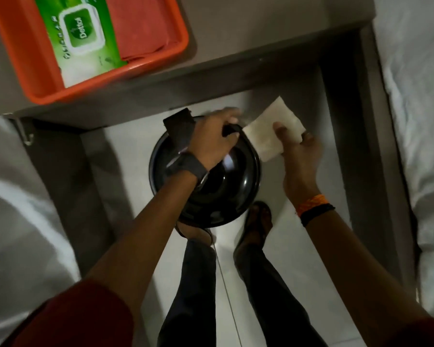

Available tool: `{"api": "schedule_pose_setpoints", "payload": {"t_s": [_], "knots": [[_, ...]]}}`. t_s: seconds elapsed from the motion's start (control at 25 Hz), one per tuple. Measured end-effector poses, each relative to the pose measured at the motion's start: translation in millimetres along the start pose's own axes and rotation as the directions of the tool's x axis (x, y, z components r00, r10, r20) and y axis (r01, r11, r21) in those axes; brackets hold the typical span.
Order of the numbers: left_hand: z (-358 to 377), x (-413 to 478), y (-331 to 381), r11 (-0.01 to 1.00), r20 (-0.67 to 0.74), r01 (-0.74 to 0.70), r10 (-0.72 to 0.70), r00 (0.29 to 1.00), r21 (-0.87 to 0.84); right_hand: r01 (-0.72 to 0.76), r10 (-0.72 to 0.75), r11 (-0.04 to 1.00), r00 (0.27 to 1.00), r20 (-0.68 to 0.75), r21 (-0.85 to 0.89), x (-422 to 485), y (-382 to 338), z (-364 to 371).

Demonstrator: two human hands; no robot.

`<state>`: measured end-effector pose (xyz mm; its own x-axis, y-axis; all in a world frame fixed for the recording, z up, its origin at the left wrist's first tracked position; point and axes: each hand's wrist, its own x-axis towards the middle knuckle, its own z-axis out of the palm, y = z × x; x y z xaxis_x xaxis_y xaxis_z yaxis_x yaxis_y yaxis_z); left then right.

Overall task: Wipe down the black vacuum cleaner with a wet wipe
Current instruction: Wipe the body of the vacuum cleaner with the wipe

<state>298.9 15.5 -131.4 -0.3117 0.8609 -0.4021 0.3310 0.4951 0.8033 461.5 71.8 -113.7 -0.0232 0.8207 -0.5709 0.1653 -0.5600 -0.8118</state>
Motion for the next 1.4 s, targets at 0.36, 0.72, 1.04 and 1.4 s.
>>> {"api": "schedule_pose_setpoints", "payload": {"t_s": [0.36,0.72,1.04,1.4], "knots": [[99,68,1,0.509,0.754,-0.57,-0.305,0.581,0.645,0.019,-0.112,0.921,0.97,-0.216,-0.39,41,99,-66],[-13,1,-24,0.736,0.697,-0.483,0.021,0.716,0.474,0.267,-0.17,0.895,0.944,0.282,-0.358,-39,115,1],[-26,-35,-90,0.852,0.623,-0.34,0.021,0.782,0.398,0.564,-0.154,0.431,0.816,0.558,-0.705,62,132,26],[-3,-58,-83,0.751,0.666,-0.482,0.077,0.742,0.451,0.814,-0.067,0.365,0.507,0.859,-0.452,35,138,-2]]}}
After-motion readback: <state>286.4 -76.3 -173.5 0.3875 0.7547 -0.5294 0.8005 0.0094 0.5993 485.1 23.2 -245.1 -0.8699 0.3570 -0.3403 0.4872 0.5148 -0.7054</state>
